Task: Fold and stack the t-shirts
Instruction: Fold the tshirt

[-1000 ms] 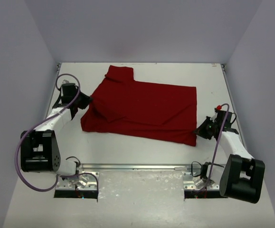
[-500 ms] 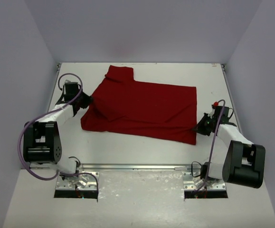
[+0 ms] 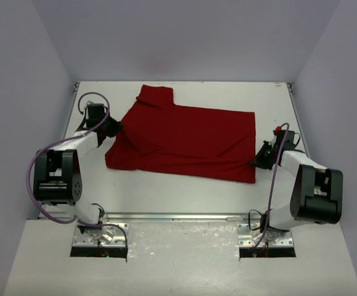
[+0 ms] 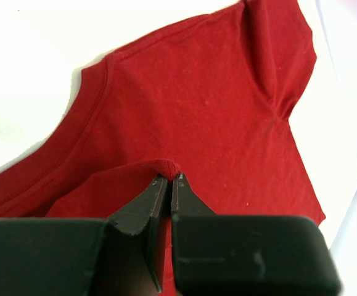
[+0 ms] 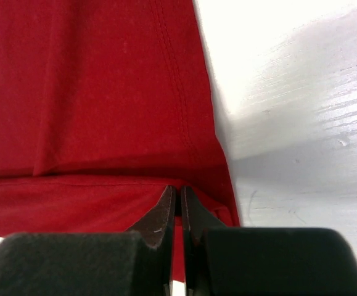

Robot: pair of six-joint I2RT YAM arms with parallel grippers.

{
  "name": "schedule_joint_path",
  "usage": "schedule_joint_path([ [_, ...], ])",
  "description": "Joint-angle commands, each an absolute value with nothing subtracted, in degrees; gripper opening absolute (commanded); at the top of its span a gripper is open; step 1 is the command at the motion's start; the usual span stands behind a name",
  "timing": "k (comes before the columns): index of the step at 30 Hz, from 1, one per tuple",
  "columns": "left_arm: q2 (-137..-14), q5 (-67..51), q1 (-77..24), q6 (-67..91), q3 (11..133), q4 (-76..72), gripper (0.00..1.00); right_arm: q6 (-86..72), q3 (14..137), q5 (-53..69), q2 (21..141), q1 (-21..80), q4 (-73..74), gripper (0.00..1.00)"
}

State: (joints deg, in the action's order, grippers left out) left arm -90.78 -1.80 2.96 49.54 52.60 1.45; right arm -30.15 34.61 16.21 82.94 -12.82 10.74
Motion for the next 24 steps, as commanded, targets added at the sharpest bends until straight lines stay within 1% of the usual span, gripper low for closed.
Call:
schedule_joint_path([
  [1,-91.7,-0.6,2.2,49.9,55.0,-2.2,0.00,-29.7,36.7,14.3,83.1,-12.1,8.3,0.05],
  [3,-92.6,-0.5,1.9,49.9,55.3,-2.0,0.01,-29.7,37.2,14.9,84.0,-12.0,8.7,0.26],
  [4,-92.8,-0.5,2.0,50.2,55.5,-1.7,0.02,-29.6,37.4,15.1,84.2,-11.7,8.9,0.33],
  [6,-93.3,-0.5,1.8,50.4,55.5,-1.9,0.05,-29.5,38.0,15.0,83.4,-10.7,9.1,0.43],
  [7,-93.3,-0.5,1.8,50.5,55.8,-2.0,0.06,-29.4,38.5,13.8,83.0,-10.3,9.6,0.54],
  [8,-93.2,-0.5,1.8,50.5,56.2,-2.3,0.09,-29.4,40.1,13.3,82.5,-9.9,10.6,0.58],
  [10,-93.6,-0.3,1.8,50.2,58.0,-1.9,0.12,-28.7,42.4,12.7,81.7,-8.4,12.5,0.60],
  [11,-94.0,-0.4,1.8,50.0,58.6,-1.9,0.15,-28.2,45.2,12.2,81.4,-6.0,14.2,0.62],
  [12,-94.3,-0.4,1.8,50.0,59.4,-2.1,0.16,-27.3,46.8,11.0,81.2,-4.1,15.3,0.62],
  [13,-95.4,-0.4,1.8,50.0,61.1,-2.4,0.20,-26.6,48.3,6.9,81.1,-2.1,17.7,0.63],
  [14,-96.3,-0.6,1.8,49.9,62.0,-2.4,0.20,-26.0,51.2,4.9,81.1,2.3,19.0,0.64],
  [15,-97.3,-0.7,1.8,49.6,63.4,-1.4,0.20,-25.8,52.2,3.2,81.0,4.0,19.8,0.64],
  [16,-99.3,-0.8,1.7,49.5,65.9,-1.2,0.23,-25.7,53.0,1.9,80.7,5.3,20.4,0.65],
  [17,-100.3,-0.9,1.8,49.4,67.0,-1.1,0.29,-25.8,53.0,0.1,80.3,7.0,20.6,0.73],
  [19,-102.8,-0.3,1.7,49.2,70.5,2.1,0.43,-26.0,52.6,0.0,79.5,7.9,20.6,0.77],
  [21,-103.2,-0.3,1.5,48.6,71.8,4.5,0.44,-25.8,51.5,-0.8,78.1,9.7,20.3,0.78],
  [22,-101.7,1.8,1.2,48.1,71.7,5.4,0.44,-25.7,50.5,-0.3,77.7,11.8,18.8,0.78],
  [23,-100.4,4.3,0.0,47.6,71.5,7.3,0.46,-25.2,50.0,3.7,77.9,13.3,17.2,0.77],
  [24,-97.2,11.7,-1.8,48.0,70.8,13.0,0.65,-24.0,49.9,4.9,78.4,15.2,15.7,0.76],
])
